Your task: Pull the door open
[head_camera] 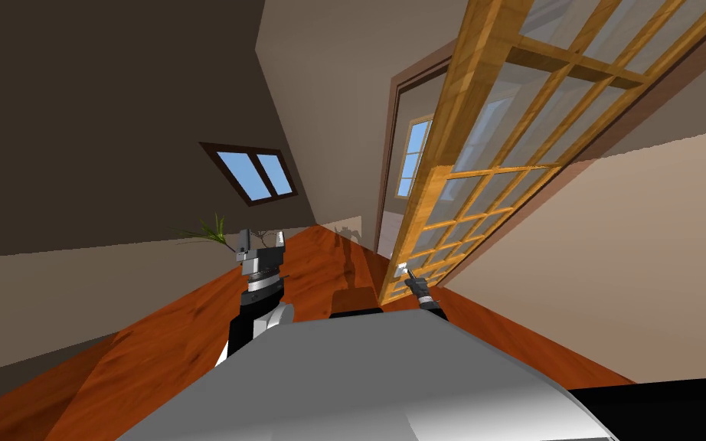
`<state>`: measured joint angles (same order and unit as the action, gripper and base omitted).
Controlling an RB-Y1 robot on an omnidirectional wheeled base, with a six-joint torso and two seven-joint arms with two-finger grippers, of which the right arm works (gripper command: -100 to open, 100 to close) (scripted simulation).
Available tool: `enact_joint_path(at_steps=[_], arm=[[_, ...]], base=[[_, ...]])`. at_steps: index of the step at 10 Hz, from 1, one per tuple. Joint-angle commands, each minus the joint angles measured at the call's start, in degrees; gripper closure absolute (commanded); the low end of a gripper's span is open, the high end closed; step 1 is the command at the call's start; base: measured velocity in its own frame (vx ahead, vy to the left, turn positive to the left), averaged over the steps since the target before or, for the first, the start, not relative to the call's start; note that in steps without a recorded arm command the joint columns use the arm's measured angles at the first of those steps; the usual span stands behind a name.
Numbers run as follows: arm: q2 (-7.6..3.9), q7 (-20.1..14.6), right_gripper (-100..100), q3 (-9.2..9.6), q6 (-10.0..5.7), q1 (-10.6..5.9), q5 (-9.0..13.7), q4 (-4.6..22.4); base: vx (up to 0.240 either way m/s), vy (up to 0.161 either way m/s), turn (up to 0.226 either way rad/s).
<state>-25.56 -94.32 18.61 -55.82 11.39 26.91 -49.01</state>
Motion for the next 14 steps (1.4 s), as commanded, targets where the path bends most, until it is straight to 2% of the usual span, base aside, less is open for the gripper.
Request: enact_joint_path(at_steps=[1,6,7,9,10,11,14], arm=[[0.69,-0.24,-100,1.70,0.05,0.80,-0.83,-1.13],[0.11,-1.13,-100,2.85,-0.55,1.29,-1.49,-1.46],[-0.98,-1.15,-100,1.41,-0.65,0.89,-0.80,-1.06],[0.63,-1.01,-100,0.07,-1.53,0.15,0.36,1.85],[-0.27,-1.03,-100,-0.31,-1.31,0.30,0.42,1.62],[-0.27,-1.03,100,-0.31,-1.31,0.30,0.42,1.62],[-0.27,-1.03,100,-0.31,-1.31,0.30,0.42,1.62]], base=[[-0.093,-0.047,0.029],[-0.069,-0.037,0.026],[-0.009,-0.028,-0.021],[0.035,0.005,0.168],[0.030,-0.007,0.005],[-0.002,-0.015,-0.019],[-0.007,0.005,0.003]])
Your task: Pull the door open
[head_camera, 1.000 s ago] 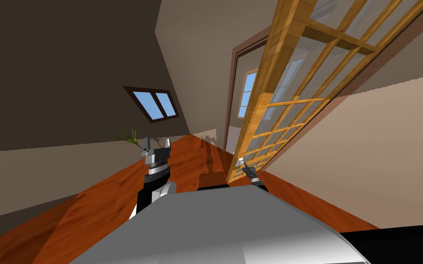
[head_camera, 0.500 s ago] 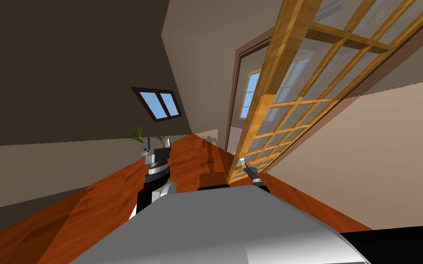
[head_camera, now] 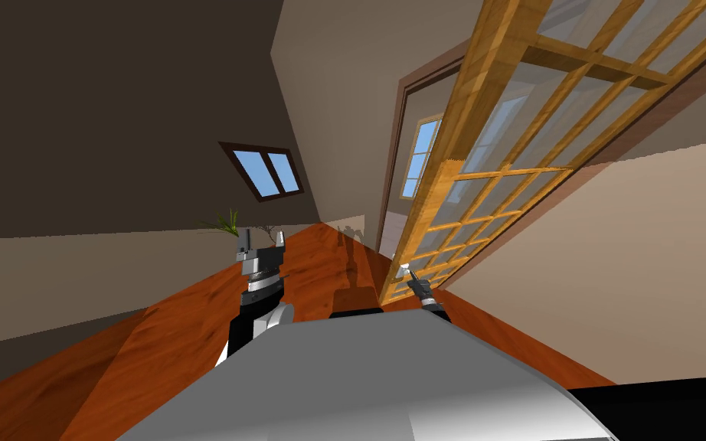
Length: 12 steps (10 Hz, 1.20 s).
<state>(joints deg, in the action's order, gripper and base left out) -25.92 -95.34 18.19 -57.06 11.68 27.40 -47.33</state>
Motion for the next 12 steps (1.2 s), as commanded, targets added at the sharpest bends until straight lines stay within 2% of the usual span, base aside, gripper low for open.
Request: enact_joint_path(at_steps=[1,2,3,9,10,12], arm=[[0.09,-0.01,100,0.11,-0.07,0.01,-0.06,-0.06],[0.09,-0.01,100,0.11,-0.07,0.01,-0.06,-0.06],[-0.77,-1.19,-100,1.72,-1.32,0.69,-0.92,-0.19],[-2.76,-4.07,-100,5.74,-4.44,2.33,-3.09,-0.58],[-2.70,-3.60,-100,5.28,-3.79,2.48,-2.83,-1.18],[-0.56,-2.16,-100,2.20,-3.12,-0.64,-2.90,1.90]], base=[[0.000,0.000,0.000],[0.000,0.000,0.000],[-0.161,-0.009,0.142],[-0.203,-0.067,0.090],[-0.075,-0.047,0.013],[-0.054,-0.055,0.236]])
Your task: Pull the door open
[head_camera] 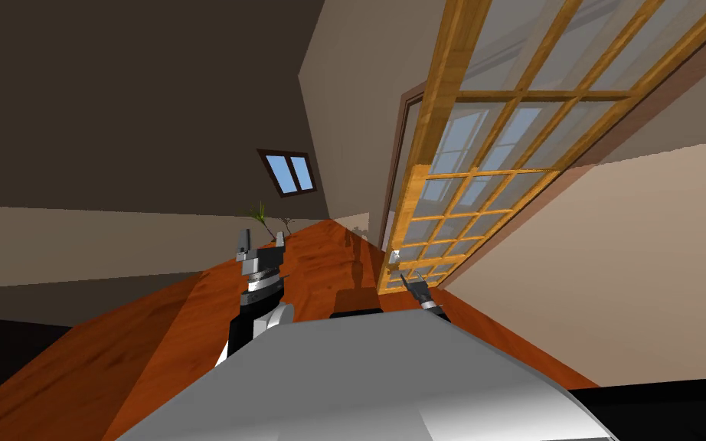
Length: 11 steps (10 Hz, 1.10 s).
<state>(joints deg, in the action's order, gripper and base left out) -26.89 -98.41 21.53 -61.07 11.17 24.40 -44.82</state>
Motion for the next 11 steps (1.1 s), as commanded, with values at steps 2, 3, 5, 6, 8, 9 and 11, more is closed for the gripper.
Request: enact_joint_path(at_steps=[2,3,5,6,8,9,11], arm=[[1.89,1.97,-100,-3.28,1.43,-2.28,0.06,1.46],[2.71,2.56,-100,-4.48,1.73,-3.47,0.05,2.62],[4.54,3.87,-100,-7.12,2.38,-6.10,0.01,5.17],[5.49,4.55,-100,-8.49,2.73,-7.48,0.00,6.50],[6.46,5.25,-100,-9.91,3.08,-8.89,-0.02,7.87],[7.44,5.95,-100,-11.33,3.43,-10.30,-0.04,9.25],[8.42,6.65,-100,-12.74,3.78,-11.72,-0.06,10.62]], base=[[-0.042,-0.078,0.236],[-0.059,-0.085,0.185],[-0.053,-0.074,0.199],[-0.056,-0.081,0.205],[-0.036,-0.046,0.086],[-0.050,-0.054,0.227],[-0.040,-0.069,0.132]])
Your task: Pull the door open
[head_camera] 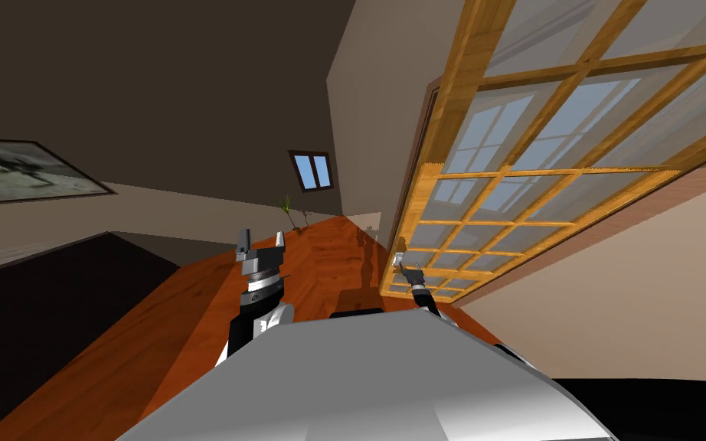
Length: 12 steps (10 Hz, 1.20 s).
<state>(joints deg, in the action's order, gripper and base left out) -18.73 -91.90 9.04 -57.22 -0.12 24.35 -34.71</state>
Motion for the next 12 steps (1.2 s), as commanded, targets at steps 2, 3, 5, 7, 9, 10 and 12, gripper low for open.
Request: enact_joint_path(at_steps=[2,3,5,7,9,10,12], arm=[[2.17,1.51,-100,-3.02,0.62,-3.18,-0.04,3.18],[3.07,2.15,-100,-4.31,0.95,-4.47,-0.06,4.44],[3.93,2.76,-100,-5.56,1.26,-5.71,-0.08,5.64],[6.13,4.34,-100,-8.75,2.05,-8.89,-0.12,8.72],[7.54,5.35,-100,-10.78,2.56,-10.92,-0.14,10.69],[7.75,5.50,-100,-11.08,2.63,-11.23,-0.15,10.99],[7.56,5.48,100,-10.75,2.77,-10.75,-0.13,10.27]], base=[[-0.032,-0.053,0.161],[-0.056,-0.065,0.258],[-0.050,-0.065,0.112],[-0.052,-0.073,0.245],[-0.043,-0.061,0.174],[-0.034,-0.047,0.119],[-0.006,-0.008,0.002]])
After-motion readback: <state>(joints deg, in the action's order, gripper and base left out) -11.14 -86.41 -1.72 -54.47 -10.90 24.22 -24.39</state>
